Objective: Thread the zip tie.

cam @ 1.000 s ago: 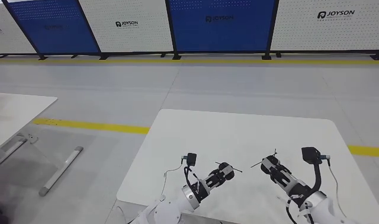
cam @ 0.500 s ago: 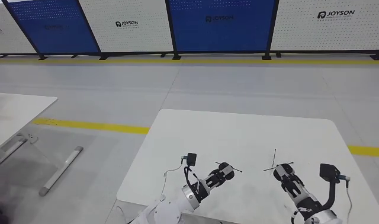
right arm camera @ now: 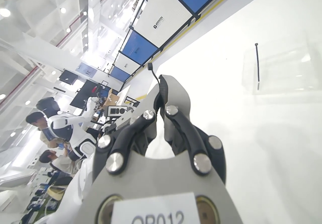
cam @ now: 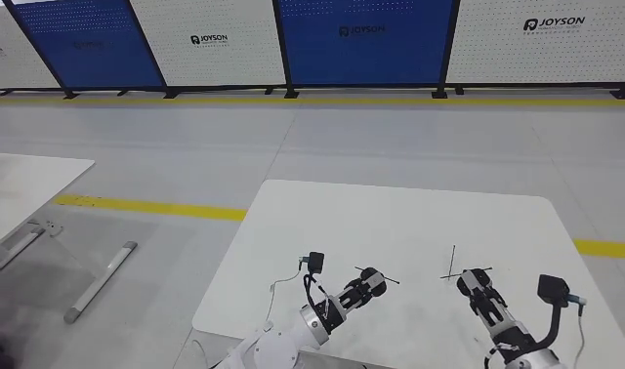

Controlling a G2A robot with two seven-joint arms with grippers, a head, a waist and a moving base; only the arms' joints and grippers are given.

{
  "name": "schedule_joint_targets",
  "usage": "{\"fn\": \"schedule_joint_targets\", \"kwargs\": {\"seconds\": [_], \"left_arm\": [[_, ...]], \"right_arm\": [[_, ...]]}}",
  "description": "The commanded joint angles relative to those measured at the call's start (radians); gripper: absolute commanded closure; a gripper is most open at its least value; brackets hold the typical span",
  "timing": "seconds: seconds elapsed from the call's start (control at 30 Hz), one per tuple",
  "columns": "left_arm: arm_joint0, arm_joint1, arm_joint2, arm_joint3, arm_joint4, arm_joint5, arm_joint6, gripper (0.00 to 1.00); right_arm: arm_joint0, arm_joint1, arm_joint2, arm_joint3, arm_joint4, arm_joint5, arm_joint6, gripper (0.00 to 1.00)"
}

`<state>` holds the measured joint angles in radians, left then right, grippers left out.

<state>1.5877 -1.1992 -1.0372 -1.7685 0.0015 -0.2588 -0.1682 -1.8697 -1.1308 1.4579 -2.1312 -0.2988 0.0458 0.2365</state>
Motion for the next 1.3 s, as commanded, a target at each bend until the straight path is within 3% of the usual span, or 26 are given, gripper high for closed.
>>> {"fn": "schedule_joint_targets", "kwargs": {"seconds": [0.0, 0.27, 0.53, 0.63, 0.83, 1.27], "left_arm": [[0.0, 0.0, 0.0, 0.0, 0.0, 0.0, 0.0, 1.0], [0.0, 0.0, 0.0, 0.0, 0.0, 0.0, 0.0, 1.0], [-0.001, 0.0, 0.0, -0.001, -0.001, 0.0, 0.001, 1.0], [-0.017, -0.003, 0.008, -0.016, 0.003, 0.001, 0.02, 1.0], [-0.066, -0.012, 0.048, -0.034, 0.096, 0.081, 0.052, 1.0], [-0.066, -0.012, 0.049, -0.034, 0.097, 0.081, 0.051, 1.0]], "right_arm": [[0.011, 0.0, 0.003, 0.033, 0.009, -0.02, 0.009, 1.0], [0.063, -0.008, -0.062, 0.114, 0.004, -0.051, 0.016, 1.0], [0.063, -0.008, -0.062, 0.114, 0.004, -0.051, 0.016, 1.0], [0.063, -0.008, -0.062, 0.114, 0.004, -0.051, 0.016, 1.0], [0.063, -0.008, -0.062, 0.114, 0.004, -0.051, 0.016, 1.0], [0.068, -0.011, -0.079, 0.116, 0.014, -0.06, 0.02, 1.0]]}}
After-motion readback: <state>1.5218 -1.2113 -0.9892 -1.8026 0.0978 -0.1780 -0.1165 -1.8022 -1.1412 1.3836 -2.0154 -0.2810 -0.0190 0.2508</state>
